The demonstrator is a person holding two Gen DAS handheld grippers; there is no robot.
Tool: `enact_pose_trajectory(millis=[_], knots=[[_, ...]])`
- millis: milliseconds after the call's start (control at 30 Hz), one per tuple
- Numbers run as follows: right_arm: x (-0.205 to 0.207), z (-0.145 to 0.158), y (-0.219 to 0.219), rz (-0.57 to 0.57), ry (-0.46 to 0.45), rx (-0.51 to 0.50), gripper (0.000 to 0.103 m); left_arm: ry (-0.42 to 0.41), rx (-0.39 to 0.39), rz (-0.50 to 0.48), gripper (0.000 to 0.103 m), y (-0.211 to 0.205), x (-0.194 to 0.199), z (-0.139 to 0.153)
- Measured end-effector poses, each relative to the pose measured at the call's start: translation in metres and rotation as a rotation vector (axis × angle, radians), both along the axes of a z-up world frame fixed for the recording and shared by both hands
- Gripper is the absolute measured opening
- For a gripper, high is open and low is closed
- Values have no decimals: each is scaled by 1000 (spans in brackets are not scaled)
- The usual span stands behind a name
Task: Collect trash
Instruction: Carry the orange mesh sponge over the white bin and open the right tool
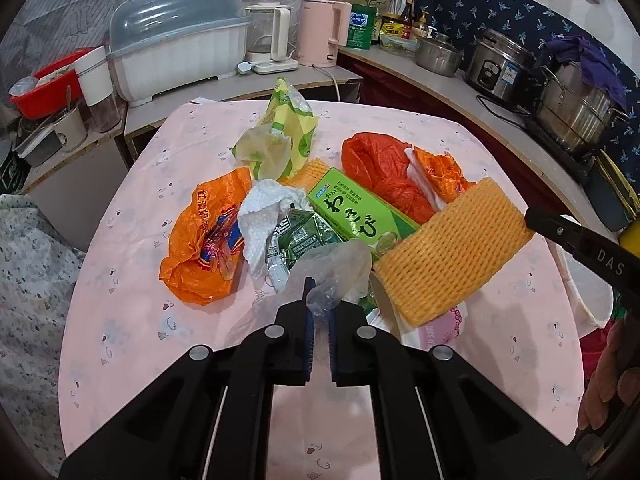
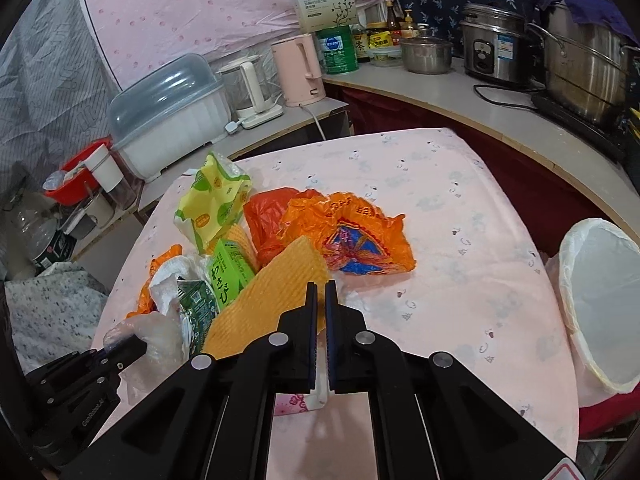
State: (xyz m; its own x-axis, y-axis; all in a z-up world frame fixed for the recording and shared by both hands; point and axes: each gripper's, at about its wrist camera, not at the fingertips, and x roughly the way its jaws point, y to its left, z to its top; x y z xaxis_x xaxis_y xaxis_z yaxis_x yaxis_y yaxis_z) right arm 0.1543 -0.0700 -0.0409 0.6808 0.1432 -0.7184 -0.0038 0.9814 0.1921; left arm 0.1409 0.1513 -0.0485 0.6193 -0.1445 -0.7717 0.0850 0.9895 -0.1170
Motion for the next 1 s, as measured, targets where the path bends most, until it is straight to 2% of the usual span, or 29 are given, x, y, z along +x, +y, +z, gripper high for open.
enact_pose_trajectory(millis=[267, 500, 833, 1000], knots=[[-15, 26, -52, -113, -66, -4, 4, -60, -7, -57, 5, -27, -8, 28], [-31, 37, -109, -227, -106, -7, 4, -108, -13, -160, 5, -79, -7, 51], [-60, 38, -205, -424, -124, -13, 4, -129, -45, -381, 5, -200, -6, 63], [-72, 31, -246, -507, -111, -17, 4, -97, -77, -511, 5, -261, -3, 59]])
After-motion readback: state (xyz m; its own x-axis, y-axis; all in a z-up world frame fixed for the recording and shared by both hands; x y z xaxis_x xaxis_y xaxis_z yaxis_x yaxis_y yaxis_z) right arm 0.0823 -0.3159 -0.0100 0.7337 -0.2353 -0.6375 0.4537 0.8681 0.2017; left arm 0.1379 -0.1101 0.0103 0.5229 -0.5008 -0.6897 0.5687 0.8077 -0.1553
